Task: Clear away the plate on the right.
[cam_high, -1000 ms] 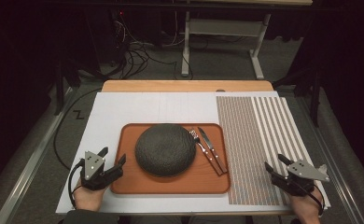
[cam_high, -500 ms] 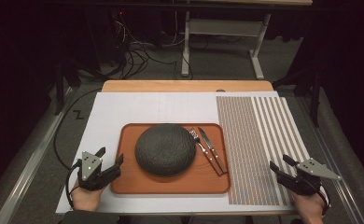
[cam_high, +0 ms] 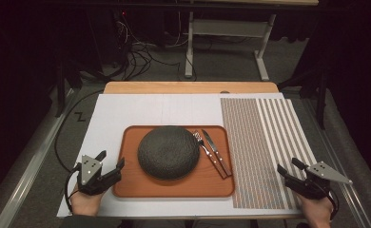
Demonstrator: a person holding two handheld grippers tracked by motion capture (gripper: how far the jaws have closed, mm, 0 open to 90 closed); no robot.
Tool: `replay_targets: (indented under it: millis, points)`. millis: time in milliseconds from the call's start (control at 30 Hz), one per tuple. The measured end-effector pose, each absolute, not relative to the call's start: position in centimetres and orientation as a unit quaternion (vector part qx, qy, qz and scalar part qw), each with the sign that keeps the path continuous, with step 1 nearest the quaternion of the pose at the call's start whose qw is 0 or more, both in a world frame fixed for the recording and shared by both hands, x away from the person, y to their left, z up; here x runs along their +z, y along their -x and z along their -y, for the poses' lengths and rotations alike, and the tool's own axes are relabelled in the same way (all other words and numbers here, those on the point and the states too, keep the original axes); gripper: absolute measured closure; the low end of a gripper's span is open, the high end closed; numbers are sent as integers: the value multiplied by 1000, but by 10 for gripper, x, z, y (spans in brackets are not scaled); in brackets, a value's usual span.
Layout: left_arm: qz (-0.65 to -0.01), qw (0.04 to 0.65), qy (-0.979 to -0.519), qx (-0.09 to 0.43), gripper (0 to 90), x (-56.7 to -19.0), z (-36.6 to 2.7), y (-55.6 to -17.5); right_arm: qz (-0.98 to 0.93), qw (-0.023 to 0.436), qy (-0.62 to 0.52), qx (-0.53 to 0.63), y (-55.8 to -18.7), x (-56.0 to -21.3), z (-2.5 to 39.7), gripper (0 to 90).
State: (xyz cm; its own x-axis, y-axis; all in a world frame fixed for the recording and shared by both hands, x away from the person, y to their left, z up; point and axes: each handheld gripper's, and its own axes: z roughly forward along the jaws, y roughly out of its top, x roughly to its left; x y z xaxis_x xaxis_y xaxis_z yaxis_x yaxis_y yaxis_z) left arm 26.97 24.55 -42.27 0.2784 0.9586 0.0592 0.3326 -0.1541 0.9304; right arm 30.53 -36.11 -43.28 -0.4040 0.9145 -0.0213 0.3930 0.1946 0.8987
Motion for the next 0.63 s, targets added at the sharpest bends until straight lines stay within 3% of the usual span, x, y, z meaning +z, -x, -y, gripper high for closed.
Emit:
replay_targets:
  millis: [633]
  points:
    - [-486,441,-669,348,326,-424,-247,-272,-717,292,-460,435,-307,-433,362,357]
